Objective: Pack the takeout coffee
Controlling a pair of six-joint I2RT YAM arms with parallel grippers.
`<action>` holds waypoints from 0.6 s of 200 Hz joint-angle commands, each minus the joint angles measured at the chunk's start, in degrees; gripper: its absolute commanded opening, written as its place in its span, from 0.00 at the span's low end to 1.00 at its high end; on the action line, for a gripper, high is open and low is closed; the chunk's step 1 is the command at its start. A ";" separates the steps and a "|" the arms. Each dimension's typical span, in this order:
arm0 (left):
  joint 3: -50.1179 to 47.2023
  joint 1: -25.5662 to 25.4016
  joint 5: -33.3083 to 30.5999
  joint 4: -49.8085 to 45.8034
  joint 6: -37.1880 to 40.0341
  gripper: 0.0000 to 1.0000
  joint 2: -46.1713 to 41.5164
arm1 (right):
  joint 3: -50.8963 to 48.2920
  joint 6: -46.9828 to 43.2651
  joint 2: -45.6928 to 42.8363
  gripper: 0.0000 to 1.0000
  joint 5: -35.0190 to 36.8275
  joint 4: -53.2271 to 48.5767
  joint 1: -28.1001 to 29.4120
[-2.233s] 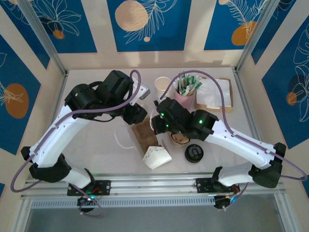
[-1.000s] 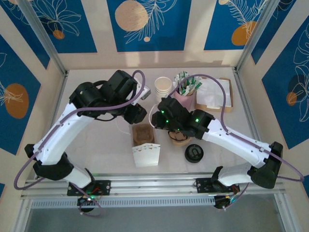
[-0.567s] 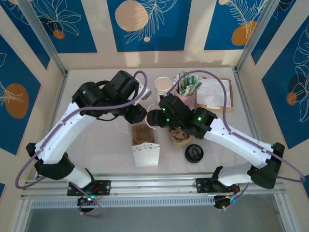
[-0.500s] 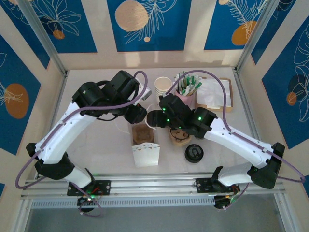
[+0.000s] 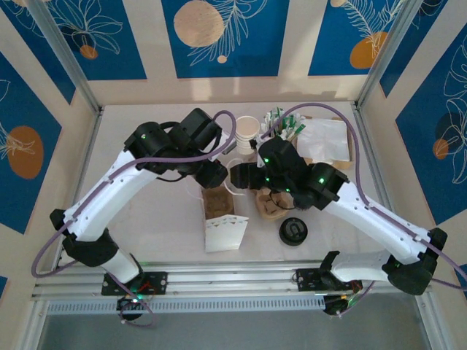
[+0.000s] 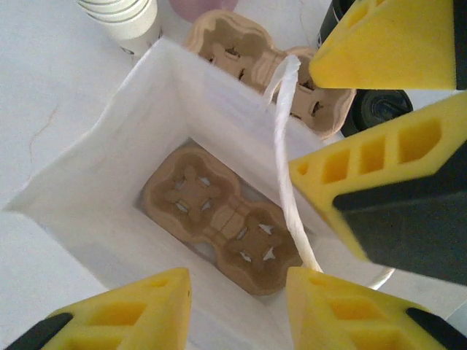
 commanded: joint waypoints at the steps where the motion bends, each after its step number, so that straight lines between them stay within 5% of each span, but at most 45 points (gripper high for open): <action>1: 2.03 -0.72 -0.28 0.51 -0.59 0.40 -1.68 | -1.41 -0.92 -1.86 0.65 -2.66 1.17 -0.88; 120: 3.56 -0.67 0.76 -0.86 -2.13 0.46 -3.33 | -6.84 -0.10 -6.97 0.66 -2.94 3.17 -2.11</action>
